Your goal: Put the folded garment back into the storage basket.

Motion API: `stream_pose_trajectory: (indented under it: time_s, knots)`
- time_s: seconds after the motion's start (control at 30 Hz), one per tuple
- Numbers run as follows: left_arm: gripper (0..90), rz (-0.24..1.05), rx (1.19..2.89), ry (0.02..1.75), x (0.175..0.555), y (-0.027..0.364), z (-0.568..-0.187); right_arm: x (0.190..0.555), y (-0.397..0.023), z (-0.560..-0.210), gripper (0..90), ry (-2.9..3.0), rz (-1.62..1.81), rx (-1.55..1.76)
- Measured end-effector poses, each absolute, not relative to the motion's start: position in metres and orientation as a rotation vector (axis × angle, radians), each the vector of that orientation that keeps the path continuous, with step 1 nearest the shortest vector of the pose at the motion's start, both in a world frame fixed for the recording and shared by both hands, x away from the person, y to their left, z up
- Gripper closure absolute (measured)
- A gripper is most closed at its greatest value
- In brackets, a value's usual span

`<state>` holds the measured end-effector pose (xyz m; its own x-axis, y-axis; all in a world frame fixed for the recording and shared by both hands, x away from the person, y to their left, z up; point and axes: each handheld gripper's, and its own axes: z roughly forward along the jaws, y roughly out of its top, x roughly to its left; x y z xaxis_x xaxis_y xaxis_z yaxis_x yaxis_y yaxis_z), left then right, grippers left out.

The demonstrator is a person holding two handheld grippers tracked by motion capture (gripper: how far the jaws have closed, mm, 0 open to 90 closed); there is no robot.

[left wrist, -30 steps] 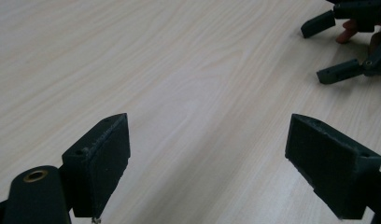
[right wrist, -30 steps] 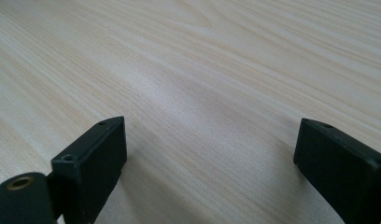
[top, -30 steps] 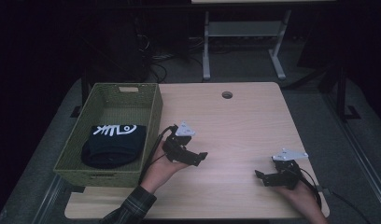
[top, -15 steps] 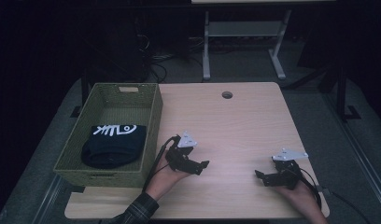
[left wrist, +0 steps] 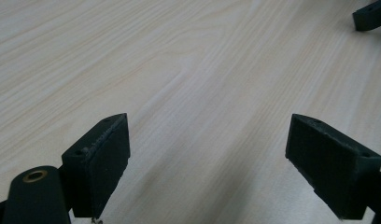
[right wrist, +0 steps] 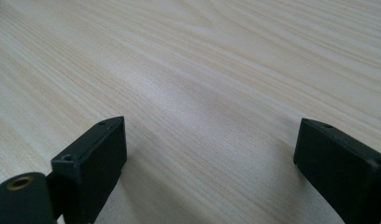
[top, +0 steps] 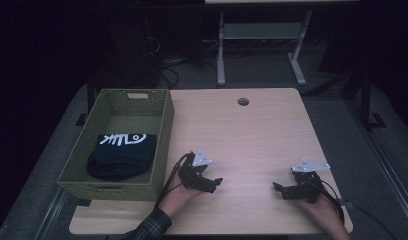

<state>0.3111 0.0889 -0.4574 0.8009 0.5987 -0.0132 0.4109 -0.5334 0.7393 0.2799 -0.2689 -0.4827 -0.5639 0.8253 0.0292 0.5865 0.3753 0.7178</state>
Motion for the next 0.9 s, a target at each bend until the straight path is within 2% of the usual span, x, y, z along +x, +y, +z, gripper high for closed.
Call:
stream_pose_trajectory:
  time_s: [0.67,0.9]
  knots:
    - [13.0,0.353,2.239,0.743,0.312,0.089,-0.478,0.28,-0.269,-0.483,9.2,2.305,0.998,1.237]
    - [12.8,0.325,2.239,0.758,0.314,0.09,-0.478,0.28,-0.269,-0.483,9.2,2.305,0.998,1.239]
